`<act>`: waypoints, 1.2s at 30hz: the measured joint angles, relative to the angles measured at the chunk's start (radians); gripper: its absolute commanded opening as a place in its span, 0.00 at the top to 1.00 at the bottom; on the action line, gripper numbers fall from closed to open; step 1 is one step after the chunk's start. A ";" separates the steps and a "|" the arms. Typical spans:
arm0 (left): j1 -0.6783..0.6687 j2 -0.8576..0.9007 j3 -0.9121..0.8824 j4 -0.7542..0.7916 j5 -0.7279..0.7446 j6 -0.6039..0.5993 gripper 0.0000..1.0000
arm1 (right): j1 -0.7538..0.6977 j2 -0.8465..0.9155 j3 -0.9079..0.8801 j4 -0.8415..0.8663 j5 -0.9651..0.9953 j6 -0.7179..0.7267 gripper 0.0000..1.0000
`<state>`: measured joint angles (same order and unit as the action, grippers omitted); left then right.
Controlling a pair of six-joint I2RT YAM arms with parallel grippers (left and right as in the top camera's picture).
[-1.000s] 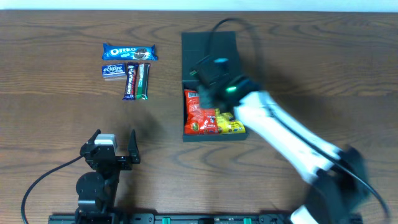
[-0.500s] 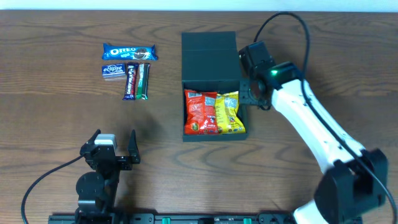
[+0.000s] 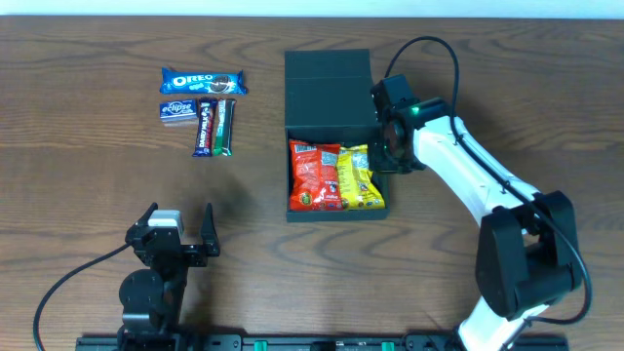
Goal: Pack container
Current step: 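Withdraw the right gripper up and away from the box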
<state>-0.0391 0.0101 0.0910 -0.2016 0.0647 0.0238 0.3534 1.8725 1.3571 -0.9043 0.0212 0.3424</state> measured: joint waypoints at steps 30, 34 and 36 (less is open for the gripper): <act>0.000 0.000 0.000 0.000 0.000 0.000 0.05 | 0.000 -0.004 0.143 -0.138 -0.009 0.079 0.01; 0.000 0.000 0.000 0.000 0.000 0.000 0.05 | 0.000 -0.108 0.314 -0.116 0.029 0.018 0.02; 0.000 0.000 0.000 0.000 0.000 0.000 0.04 | -0.002 -0.209 0.393 -0.090 0.039 -0.033 0.01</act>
<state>-0.0391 0.0101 0.0910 -0.2016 0.0647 0.0238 0.3515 1.6638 1.7500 -0.9939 0.0597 0.3092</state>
